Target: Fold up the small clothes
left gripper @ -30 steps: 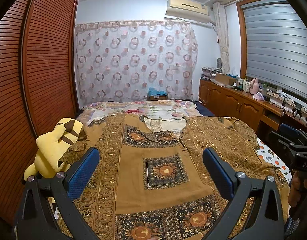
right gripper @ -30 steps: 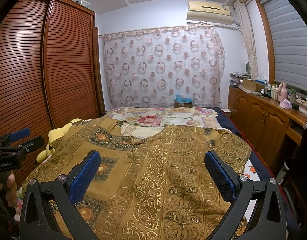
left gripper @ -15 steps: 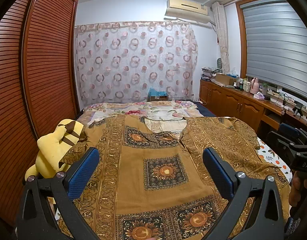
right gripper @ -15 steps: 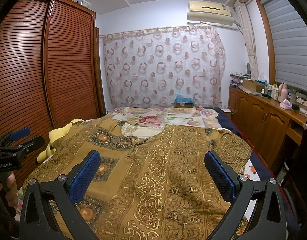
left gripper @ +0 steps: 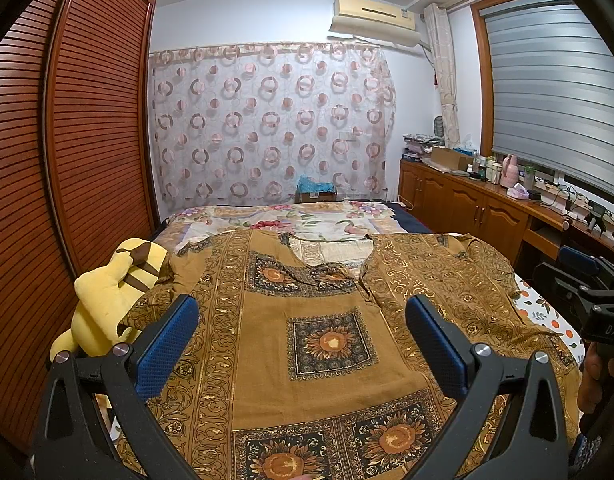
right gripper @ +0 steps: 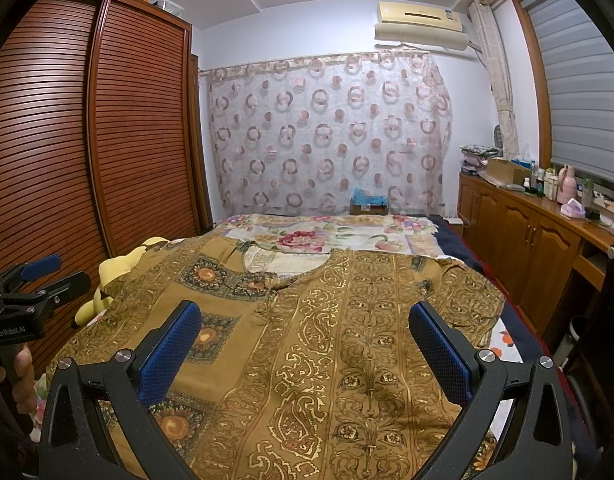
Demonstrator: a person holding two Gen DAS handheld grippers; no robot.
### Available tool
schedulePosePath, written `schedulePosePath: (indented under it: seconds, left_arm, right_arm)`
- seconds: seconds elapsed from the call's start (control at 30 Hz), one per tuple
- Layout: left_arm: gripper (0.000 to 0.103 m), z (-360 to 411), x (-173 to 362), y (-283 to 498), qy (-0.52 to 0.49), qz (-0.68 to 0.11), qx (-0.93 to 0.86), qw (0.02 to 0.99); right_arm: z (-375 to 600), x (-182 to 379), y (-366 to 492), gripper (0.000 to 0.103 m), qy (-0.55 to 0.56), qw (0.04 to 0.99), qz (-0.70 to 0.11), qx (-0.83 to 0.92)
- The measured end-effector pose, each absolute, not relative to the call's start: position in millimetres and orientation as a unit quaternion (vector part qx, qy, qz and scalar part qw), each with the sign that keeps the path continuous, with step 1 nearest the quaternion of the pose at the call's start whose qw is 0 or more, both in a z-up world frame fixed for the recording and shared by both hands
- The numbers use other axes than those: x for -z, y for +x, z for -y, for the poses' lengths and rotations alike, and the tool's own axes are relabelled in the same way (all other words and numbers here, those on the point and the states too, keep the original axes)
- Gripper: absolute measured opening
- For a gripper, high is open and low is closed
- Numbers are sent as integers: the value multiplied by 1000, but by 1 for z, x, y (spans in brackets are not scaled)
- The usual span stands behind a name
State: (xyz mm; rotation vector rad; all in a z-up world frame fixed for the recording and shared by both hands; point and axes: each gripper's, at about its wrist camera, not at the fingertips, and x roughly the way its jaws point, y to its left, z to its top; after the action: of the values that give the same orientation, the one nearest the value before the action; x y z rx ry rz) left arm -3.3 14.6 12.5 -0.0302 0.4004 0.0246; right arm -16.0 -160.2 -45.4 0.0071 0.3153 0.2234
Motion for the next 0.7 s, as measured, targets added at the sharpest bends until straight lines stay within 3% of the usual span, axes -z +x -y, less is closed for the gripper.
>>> schedulePosePath:
  seconds: [0.7]
  left_arm:
    - [103, -13, -11, -4, -13, -198, -13, 980]
  right_arm:
    - [159, 46, -14, 103, 5, 982, -157, -109]
